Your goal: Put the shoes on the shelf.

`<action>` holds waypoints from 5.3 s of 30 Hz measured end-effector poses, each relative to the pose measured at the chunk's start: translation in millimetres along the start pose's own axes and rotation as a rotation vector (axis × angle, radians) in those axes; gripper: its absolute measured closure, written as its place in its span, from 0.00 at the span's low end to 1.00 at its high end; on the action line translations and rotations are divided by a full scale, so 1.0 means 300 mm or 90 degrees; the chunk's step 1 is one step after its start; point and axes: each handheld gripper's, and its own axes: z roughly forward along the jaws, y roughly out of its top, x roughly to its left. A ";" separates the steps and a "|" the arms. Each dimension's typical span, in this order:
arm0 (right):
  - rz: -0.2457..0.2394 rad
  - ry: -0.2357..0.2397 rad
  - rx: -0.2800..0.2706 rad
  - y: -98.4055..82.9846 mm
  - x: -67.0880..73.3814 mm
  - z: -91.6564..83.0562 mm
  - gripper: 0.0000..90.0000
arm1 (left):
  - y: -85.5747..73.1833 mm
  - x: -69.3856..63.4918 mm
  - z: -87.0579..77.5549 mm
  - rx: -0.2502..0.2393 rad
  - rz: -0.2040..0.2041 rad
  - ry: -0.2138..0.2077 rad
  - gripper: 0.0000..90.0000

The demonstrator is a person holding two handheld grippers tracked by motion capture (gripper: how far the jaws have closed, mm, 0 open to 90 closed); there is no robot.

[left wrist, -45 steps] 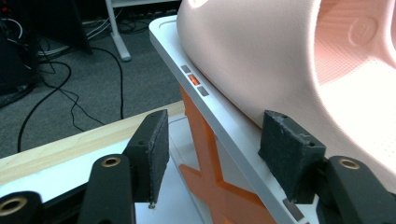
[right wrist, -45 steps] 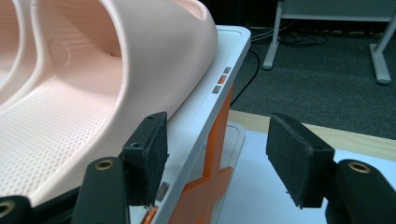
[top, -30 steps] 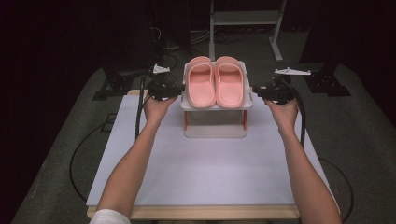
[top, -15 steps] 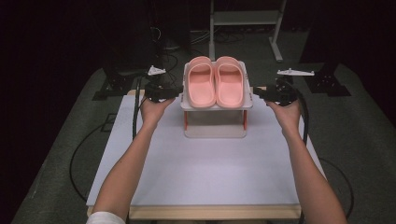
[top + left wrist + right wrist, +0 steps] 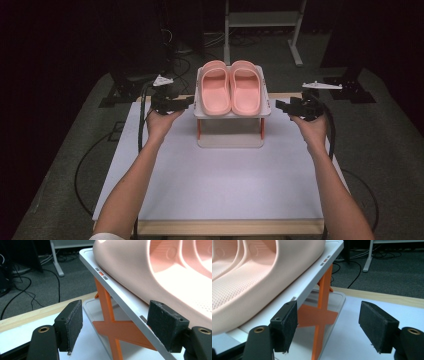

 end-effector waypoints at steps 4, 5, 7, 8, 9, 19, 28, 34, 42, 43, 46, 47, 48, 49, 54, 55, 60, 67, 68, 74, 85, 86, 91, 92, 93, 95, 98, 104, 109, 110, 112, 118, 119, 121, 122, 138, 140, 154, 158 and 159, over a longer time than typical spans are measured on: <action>0.003 -0.002 -0.001 -0.017 -0.011 -0.012 0.34 | -0.020 -0.002 -0.008 0.003 -0.002 -0.001 0.30; 0.007 -0.003 0.000 -0.023 -0.015 -0.016 0.34 | -0.024 -0.001 -0.010 0.005 0.002 0.001 0.30; 0.009 -0.003 0.000 -0.033 -0.021 -0.020 0.34 | -0.032 -0.001 -0.015 0.002 -0.001 0.001 0.29; 0.008 -0.005 0.000 -0.037 -0.023 -0.021 0.34 | -0.038 0.000 -0.016 0.003 -0.002 0.001 0.29; 0.010 -0.005 0.000 -0.044 -0.027 -0.024 0.33 | -0.044 0.000 -0.018 0.003 -0.003 -0.001 0.29; 0.014 -0.007 0.008 -0.082 -0.042 -0.038 0.32 | -0.094 0.000 -0.028 0.008 -0.005 -0.014 0.25; 0.016 -0.011 0.017 -0.117 -0.050 -0.047 0.31 | -0.121 -0.005 -0.039 0.005 -0.002 -0.018 0.22; 0.019 -0.012 0.015 -0.137 -0.055 -0.053 0.29 | -0.128 -0.012 -0.041 0.009 0.002 -0.022 0.20; 0.022 -0.011 0.025 -0.167 -0.060 -0.061 0.27 | -0.155 -0.020 -0.052 -0.002 0.001 -0.022 0.19; 0.022 -0.012 0.025 -0.171 -0.059 -0.063 0.27 | -0.161 -0.020 -0.052 -0.001 0.001 -0.022 0.18; 0.017 -0.014 0.027 -0.181 -0.059 -0.066 0.27 | -0.170 -0.016 -0.053 0.001 -0.004 -0.019 0.13; 0.016 -0.015 0.031 -0.185 -0.058 -0.067 0.27 | -0.174 -0.016 -0.056 -0.007 -0.004 -0.019 0.13; 0.011 -0.017 0.029 -0.188 -0.058 -0.068 0.26 | -0.177 -0.017 -0.058 -0.007 -0.006 -0.018 0.13; 0.009 -0.017 0.029 -0.192 -0.058 -0.070 0.26 | -0.180 -0.017 -0.057 -0.007 -0.006 -0.018 0.13; 0.011 -0.014 0.042 -0.208 -0.062 -0.071 0.24 | -0.198 -0.015 -0.058 -0.003 -0.008 -0.019 0.11; 0.011 -0.015 0.040 -0.211 -0.062 -0.072 0.24 | -0.202 -0.014 -0.057 0.006 -0.011 -0.019 0.10; 0.015 -0.015 0.043 -0.242 -0.065 -0.076 0.24 | -0.227 -0.012 -0.059 -0.001 -0.011 -0.020 0.10; 0.020 -0.018 0.055 -0.284 -0.078 -0.079 0.24 | -0.259 -0.013 -0.060 0.006 -0.010 -0.026 0.10; 0.021 -0.017 0.060 -0.287 -0.080 -0.080 0.23 | -0.264 -0.014 -0.060 0.004 -0.013 -0.027 0.10; 0.028 -0.018 0.059 -0.309 -0.086 -0.088 0.24 | -0.291 -0.013 -0.064 0.006 -0.019 -0.028 0.09; 0.027 -0.017 0.067 -0.360 -0.089 -0.093 0.23 | -0.334 -0.021 -0.071 0.010 -0.020 -0.029 0.09; 0.025 -0.017 0.067 -0.364 -0.090 -0.093 0.23 | -0.340 -0.022 -0.071 0.013 -0.019 -0.030 0.09; 0.028 -0.017 0.068 -0.384 -0.092 -0.100 0.23 | -0.365 -0.024 -0.069 0.015 -0.021 -0.030 0.09; 0.026 -0.016 0.068 -0.386 -0.092 -0.100 0.23 | -0.372 -0.025 -0.070 0.016 -0.022 -0.031 0.09; 0.026 -0.016 0.068 -0.390 -0.092 -0.102 0.23 | -0.376 -0.025 -0.070 0.018 -0.022 -0.031 0.09; 0.027 -0.017 0.069 -0.395 -0.091 -0.105 0.23 | -0.385 -0.026 -0.071 0.018 -0.021 -0.031 0.09; 0.026 -0.016 0.067 -0.403 -0.092 -0.108 0.23 | -0.396 -0.028 -0.073 0.018 -0.022 -0.033 0.09; 0.023 -0.018 0.069 -0.425 -0.089 -0.121 0.23 | -0.423 -0.031 -0.084 0.014 -0.025 -0.038 0.09; 0.015 -0.018 0.071 -0.445 -0.079 -0.125 0.23 | -0.443 -0.032 -0.095 0.016 -0.024 -0.040 0.09; 0.014 -0.017 0.071 -0.449 -0.077 -0.127 0.23 | -0.448 -0.034 -0.097 0.015 -0.024 -0.039 0.09; 0.013 -0.012 0.071 -0.458 -0.074 -0.129 0.23 | -0.456 -0.034 -0.101 0.015 -0.023 -0.038 0.09; 0.015 -0.009 0.070 -0.485 -0.072 -0.137 0.23 | -0.475 -0.029 -0.117 0.021 -0.023 -0.035 0.09; 0.016 -0.009 0.070 -0.490 -0.072 -0.141 0.23 | -0.479 -0.030 -0.119 0.018 -0.026 -0.035 0.09; 0.018 -0.009 0.071 -0.500 -0.073 -0.147 0.23 | -0.487 -0.029 -0.124 0.019 -0.027 -0.035 0.09; 0.019 -0.010 0.069 -0.504 -0.074 -0.151 0.23 | -0.491 -0.028 -0.126 0.019 -0.027 -0.034 0.09; 0.027 -0.014 0.067 -0.567 -0.087 -0.195 0.22 | -0.544 -0.007 -0.152 0.029 -0.036 -0.024 0.09; 0.026 -0.014 0.070 -0.576 -0.089 -0.199 0.22 | -0.549 -0.007 -0.156 0.027 -0.036 -0.023 0.09; 0.035 -0.017 0.064 -0.635 -0.091 -0.242 0.21 | -0.589 -0.012 -0.198 0.029 -0.029 -0.022 0.09; 0.038 -0.016 0.057 -0.645 -0.083 -0.259 0.21 | -0.603 -0.016 -0.215 0.027 -0.034 -0.024 0.09; 0.038 -0.014 0.056 -0.647 -0.081 -0.265 0.21 | -0.607 -0.016 -0.221 0.026 -0.031 -0.023 0.09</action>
